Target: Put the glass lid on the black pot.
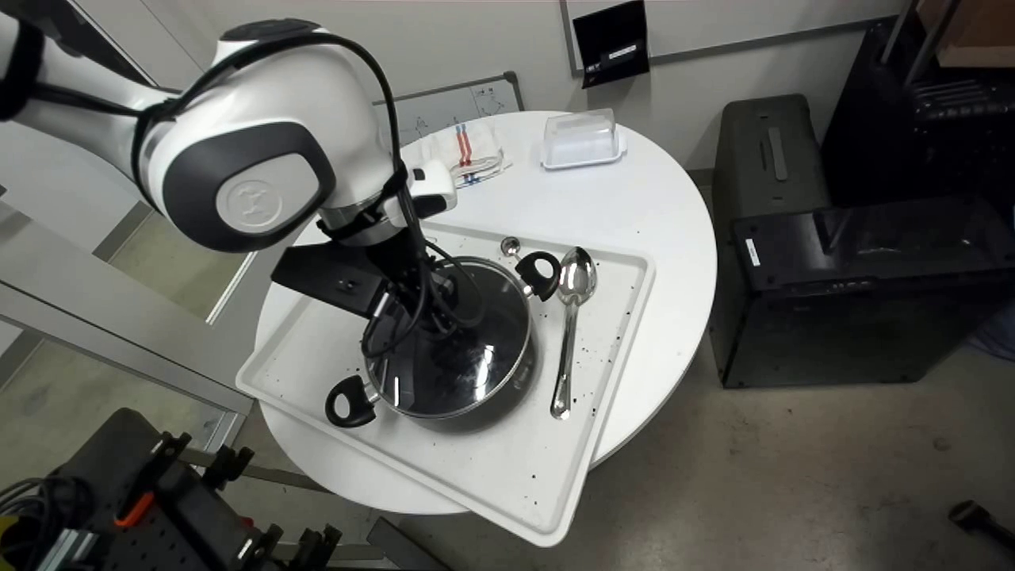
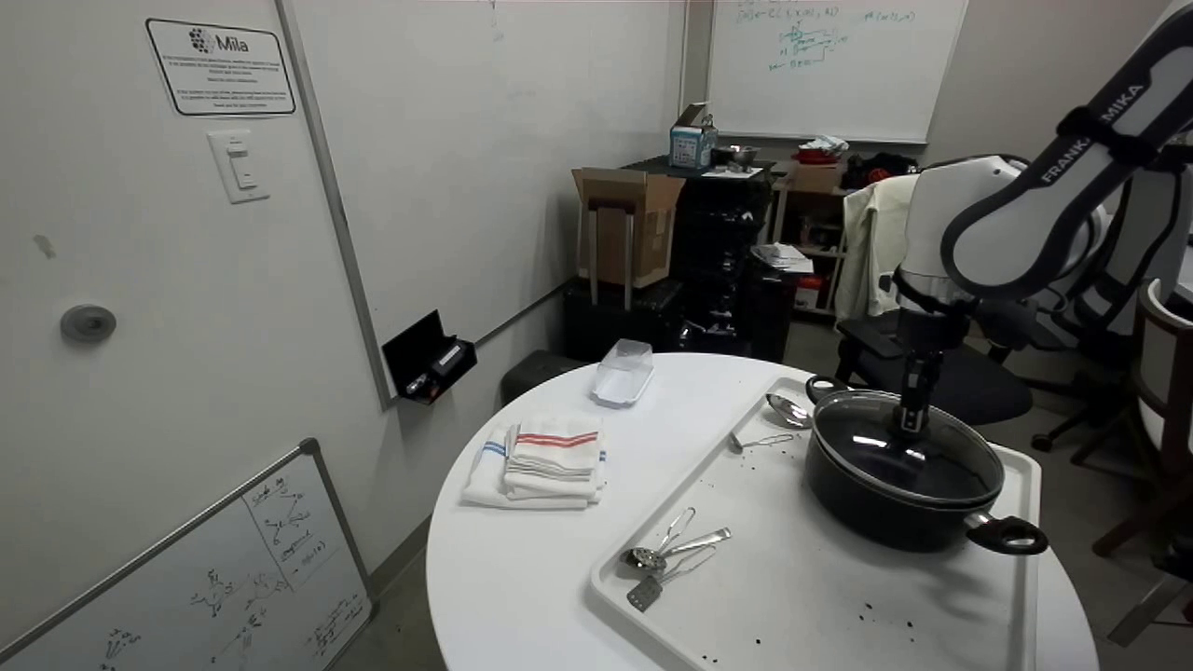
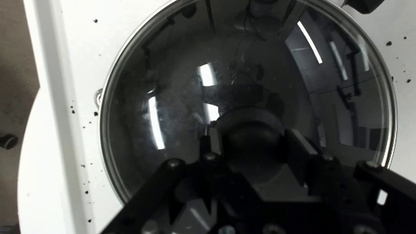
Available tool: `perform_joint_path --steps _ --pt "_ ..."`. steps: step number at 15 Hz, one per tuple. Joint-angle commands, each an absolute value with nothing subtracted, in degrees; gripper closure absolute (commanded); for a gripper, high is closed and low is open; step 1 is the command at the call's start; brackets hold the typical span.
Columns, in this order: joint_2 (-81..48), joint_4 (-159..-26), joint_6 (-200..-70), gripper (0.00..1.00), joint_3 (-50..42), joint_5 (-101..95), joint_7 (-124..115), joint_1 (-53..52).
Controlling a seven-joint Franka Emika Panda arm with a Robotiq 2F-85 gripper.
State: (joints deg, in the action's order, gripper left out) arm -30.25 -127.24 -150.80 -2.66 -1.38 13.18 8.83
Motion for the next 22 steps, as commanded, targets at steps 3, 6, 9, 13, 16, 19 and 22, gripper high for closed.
perform_joint_path --steps 3,6,9,13,16,19,22 --pt "-29.0 -127.7 -149.4 0.75 -3.6 -3.2 11.1 7.3" --pt "-29.1 -127.8 -149.0 0.75 -3.8 -3.6 10.8 6.9" --pt "-29.1 -127.9 -149.0 0.75 -4.3 -4.7 10.2 6.4" --pt "-29.0 -128.0 -149.1 0.75 -5.1 -6.0 9.3 5.7" --pt "-29.1 -128.1 -149.3 0.75 -5.4 -6.7 8.8 5.6" --pt "-29.2 -128.0 -149.3 0.75 -5.4 -6.9 8.7 5.5" --pt "-29.3 -127.8 -149.1 0.75 -5.3 -7.3 8.6 5.4"
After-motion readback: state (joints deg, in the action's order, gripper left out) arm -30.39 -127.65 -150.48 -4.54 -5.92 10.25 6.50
